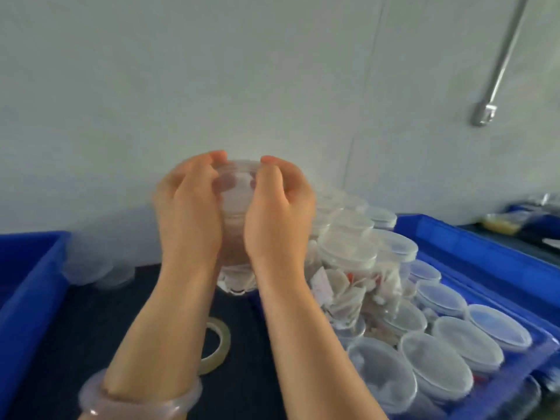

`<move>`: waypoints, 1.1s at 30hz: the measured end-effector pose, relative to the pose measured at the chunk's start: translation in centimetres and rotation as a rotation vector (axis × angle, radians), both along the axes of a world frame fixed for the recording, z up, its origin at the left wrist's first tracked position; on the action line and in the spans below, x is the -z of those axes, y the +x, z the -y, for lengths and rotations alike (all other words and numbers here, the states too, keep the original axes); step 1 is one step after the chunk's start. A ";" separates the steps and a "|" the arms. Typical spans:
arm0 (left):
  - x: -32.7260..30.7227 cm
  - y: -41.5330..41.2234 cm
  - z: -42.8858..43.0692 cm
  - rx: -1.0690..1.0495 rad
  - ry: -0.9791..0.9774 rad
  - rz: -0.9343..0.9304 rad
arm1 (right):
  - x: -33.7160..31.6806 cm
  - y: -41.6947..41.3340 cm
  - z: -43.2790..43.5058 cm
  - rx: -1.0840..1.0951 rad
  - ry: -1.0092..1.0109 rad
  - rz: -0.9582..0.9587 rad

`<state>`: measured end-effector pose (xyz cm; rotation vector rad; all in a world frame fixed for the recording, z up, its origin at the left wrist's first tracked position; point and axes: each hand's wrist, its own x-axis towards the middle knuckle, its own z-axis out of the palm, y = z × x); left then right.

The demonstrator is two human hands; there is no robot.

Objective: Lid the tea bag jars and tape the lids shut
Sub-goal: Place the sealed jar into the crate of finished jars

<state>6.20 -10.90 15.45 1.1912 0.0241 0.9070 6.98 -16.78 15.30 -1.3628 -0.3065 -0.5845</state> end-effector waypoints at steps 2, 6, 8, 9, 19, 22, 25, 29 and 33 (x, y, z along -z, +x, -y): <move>-1.2 0.4 1.4 0.058 -0.046 -0.035 | -1.1 0.1 1.7 0.045 -0.027 0.024; -3.6 0.2 4.1 0.140 -0.091 -0.006 | -3.6 -0.1 4.6 0.113 -0.081 0.092; -5.3 0.4 5.8 0.146 -0.050 0.050 | -5.3 0.5 6.4 0.159 -0.049 0.131; -6.2 0.7 6.8 0.155 -0.028 0.082 | -6.2 0.9 7.4 0.186 -0.030 0.142; -7.4 8.3 19.5 0.577 0.017 0.065 | -8.0 7.9 20.8 0.478 -0.058 0.093; -6.0 10.7 21.9 0.676 0.117 0.012 | -6.6 10.3 24.2 0.527 -0.098 0.045; -4.4 13.2 23.0 0.657 0.345 -0.053 | -4.4 12.6 26.3 0.474 -0.066 -0.009; -2.5 15.9 22.7 0.605 0.734 -0.167 | -1.4 14.6 27.4 0.394 -0.003 -0.068; -1.2 17.0 22.0 0.583 0.980 -0.316 | 1.3 16.1 27.6 0.353 0.034 -0.124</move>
